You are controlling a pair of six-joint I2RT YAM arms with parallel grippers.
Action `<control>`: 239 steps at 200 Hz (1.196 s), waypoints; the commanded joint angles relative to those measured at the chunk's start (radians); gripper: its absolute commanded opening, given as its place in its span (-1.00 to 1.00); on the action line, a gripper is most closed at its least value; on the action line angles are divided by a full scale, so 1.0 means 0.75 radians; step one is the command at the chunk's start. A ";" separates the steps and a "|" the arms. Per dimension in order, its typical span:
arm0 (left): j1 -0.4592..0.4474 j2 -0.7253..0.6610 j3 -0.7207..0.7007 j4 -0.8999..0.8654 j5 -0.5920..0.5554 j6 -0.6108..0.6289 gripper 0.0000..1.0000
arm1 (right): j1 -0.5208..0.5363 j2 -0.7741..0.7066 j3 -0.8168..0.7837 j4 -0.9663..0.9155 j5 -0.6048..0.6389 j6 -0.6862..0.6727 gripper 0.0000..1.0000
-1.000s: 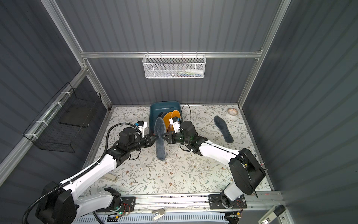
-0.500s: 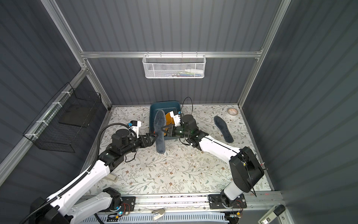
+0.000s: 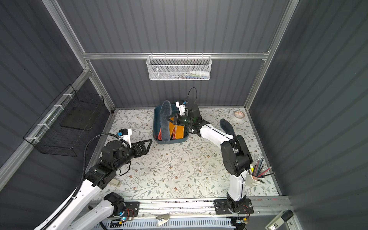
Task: Put the insoles into the storage box
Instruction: Place the insole in the storage box.
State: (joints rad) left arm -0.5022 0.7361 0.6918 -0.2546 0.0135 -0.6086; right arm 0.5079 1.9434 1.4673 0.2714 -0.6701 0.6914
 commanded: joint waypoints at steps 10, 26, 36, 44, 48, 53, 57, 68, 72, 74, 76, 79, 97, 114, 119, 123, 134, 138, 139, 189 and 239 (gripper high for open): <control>0.001 -0.009 -0.009 -0.051 -0.029 0.034 0.99 | -0.019 0.113 0.124 -0.089 -0.060 -0.064 -1.00; 0.001 0.001 -0.008 -0.051 -0.024 0.038 1.00 | -0.027 0.168 0.179 -0.127 -0.070 -0.089 -1.00; 0.001 0.007 -0.006 -0.049 -0.023 0.037 1.00 | -0.031 0.201 0.214 -0.147 -0.075 -0.103 -1.00; 0.001 0.012 -0.005 -0.050 -0.022 0.040 0.99 | -0.035 0.230 0.239 -0.165 -0.076 -0.112 -1.00; 0.001 0.014 -0.007 -0.049 -0.020 0.039 1.00 | -0.035 0.246 0.256 -0.174 -0.076 -0.114 -1.00; 0.001 0.016 -0.006 -0.048 -0.020 0.040 1.00 | -0.037 0.266 0.277 -0.186 -0.080 -0.117 -1.00; 0.001 0.017 -0.006 -0.048 -0.018 0.040 0.99 | -0.039 0.281 0.290 -0.194 -0.083 -0.120 -1.00; 0.001 0.019 -0.006 -0.047 -0.018 0.040 0.99 | -0.043 0.315 0.322 -0.210 -0.089 -0.122 -1.00; 0.001 0.021 -0.006 -0.047 -0.018 0.040 1.00 | -0.042 0.329 0.330 -0.214 -0.090 -0.124 -1.00; 0.001 0.022 -0.007 -0.047 -0.018 0.040 1.00 | -0.042 0.336 0.335 -0.216 -0.089 -0.124 -1.00; 0.001 0.022 -0.006 -0.047 -0.018 0.040 0.99 | -0.044 0.341 0.340 -0.217 -0.089 -0.124 -1.00; 0.001 0.022 -0.006 -0.047 -0.018 0.040 0.99 | -0.045 0.348 0.344 -0.219 -0.088 -0.125 -1.00; 0.001 0.025 -0.008 -0.048 -0.018 0.040 0.99 | -0.049 0.392 0.374 -0.234 -0.088 -0.126 -1.00; 0.001 0.027 -0.008 -0.051 -0.020 0.044 1.00 | -0.054 0.429 0.397 -0.253 -0.081 -0.138 -1.00; 0.001 0.027 -0.007 -0.052 -0.020 0.044 1.00 | -0.055 0.440 0.406 -0.264 -0.079 -0.145 -1.00; 0.001 0.029 -0.006 -0.051 -0.021 0.044 1.00 | -0.057 0.449 0.415 -0.276 -0.079 -0.154 -1.00; 0.001 0.030 -0.006 -0.052 -0.022 0.047 0.99 | -0.064 0.470 0.437 -0.301 -0.078 -0.164 -1.00; 0.001 0.031 -0.005 -0.050 -0.022 0.047 0.99 | -0.068 0.478 0.442 -0.305 -0.078 -0.163 -1.00; 0.001 0.032 -0.006 -0.052 -0.022 0.047 1.00 | -0.068 0.478 0.443 -0.306 -0.079 -0.163 -1.00; 0.001 0.051 0.003 -0.046 -0.020 0.047 1.00 | -0.089 0.542 0.541 -0.392 -0.058 -0.215 -1.00; 0.001 0.043 0.012 -0.056 -0.023 0.049 0.99 | -0.088 0.639 0.710 -0.543 -0.041 -0.290 -1.00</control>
State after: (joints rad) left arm -0.5022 0.7746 0.6918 -0.2779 0.0059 -0.5938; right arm 0.4393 2.3878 1.9480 -0.0616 -0.7094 0.5243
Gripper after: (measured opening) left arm 0.997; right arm 0.045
